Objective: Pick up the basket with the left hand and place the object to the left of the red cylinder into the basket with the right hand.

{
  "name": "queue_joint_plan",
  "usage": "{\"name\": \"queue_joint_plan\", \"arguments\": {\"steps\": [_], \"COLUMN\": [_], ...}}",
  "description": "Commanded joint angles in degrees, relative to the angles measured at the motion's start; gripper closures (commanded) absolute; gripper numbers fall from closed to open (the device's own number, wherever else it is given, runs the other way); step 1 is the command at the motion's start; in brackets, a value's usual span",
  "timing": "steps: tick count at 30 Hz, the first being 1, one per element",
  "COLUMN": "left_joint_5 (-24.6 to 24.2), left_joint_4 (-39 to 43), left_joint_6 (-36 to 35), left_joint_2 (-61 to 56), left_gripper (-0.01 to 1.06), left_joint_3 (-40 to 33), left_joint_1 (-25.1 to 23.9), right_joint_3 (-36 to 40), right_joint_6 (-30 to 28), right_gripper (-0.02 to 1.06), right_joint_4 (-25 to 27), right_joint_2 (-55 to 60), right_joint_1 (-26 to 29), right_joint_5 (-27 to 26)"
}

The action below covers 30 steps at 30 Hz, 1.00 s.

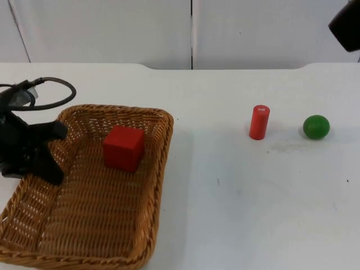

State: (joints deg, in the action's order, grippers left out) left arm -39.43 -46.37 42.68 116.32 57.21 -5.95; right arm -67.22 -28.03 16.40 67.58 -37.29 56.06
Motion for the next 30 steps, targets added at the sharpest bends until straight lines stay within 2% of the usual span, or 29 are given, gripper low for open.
{"name": "queue_joint_plan", "arguments": {"steps": [1, 12, 14, 16, 17, 18, 21, 22, 25, 30], "left_joint_5": [-0.09, 0.14, 0.29, 0.29, 0.29, 0.29, -0.38, -0.38, -1.50, -2.13], "left_joint_4": [-2.54, -2.84, -2.30, -2.30, -2.30, -2.30, -2.01, -2.01, -0.38, 0.98], "left_joint_6": [1.34, 1.48, 1.48, 1.48, 1.48, 1.62, 2.03, 2.03, 2.03, 2.03], "left_joint_2": [-0.27, -0.27, -0.27, -0.27, -0.27, -0.27, -0.37, -0.37, -1.25, -4.55], "left_gripper": [1.05, 1.05, 0.97, 0.82, 0.82, 0.74, 0.39, 0.39, 0.15, 0.07], "left_joint_3": [0.61, 0.71, 0.71, 0.71, 0.71, 0.71, 0.71, 0.71, 0.71, 0.71], "left_joint_1": [-0.09, -0.09, -0.09, -0.09, -0.09, -0.09, -0.09, -0.09, -0.09, -0.09], "right_joint_3": [0.42, 0.42, 0.42, 0.42, 0.42, 0.42, 0.42, 0.42, 0.42, 0.42], "right_joint_6": [-0.27, -0.41, -0.41, -0.41, -0.41, -0.41, -0.41, -0.41, -0.41, -0.41], "right_gripper": [0.26, 0.26, 0.26, 0.26, 0.26, 0.26, 0.26, 0.26, 0.26, 0.26], "right_joint_4": [0.28, 0.28, 0.28, 0.28, 0.28, 0.28, 0.28, 0.28, 0.28, 0.28], "right_joint_2": [-0.53, -0.53, -0.53, -0.53, -0.53, -0.53, -0.53, -0.53, -0.53, -0.53], "right_joint_1": [0.07, 0.07, 0.07, 0.07, 0.07, 0.07, 0.07, 0.07, 0.07, 0.07], "right_joint_5": [-0.37, -0.40, -0.40, -0.40, -0.40, -0.40, -0.40, -0.40, -0.40, -0.40]}}
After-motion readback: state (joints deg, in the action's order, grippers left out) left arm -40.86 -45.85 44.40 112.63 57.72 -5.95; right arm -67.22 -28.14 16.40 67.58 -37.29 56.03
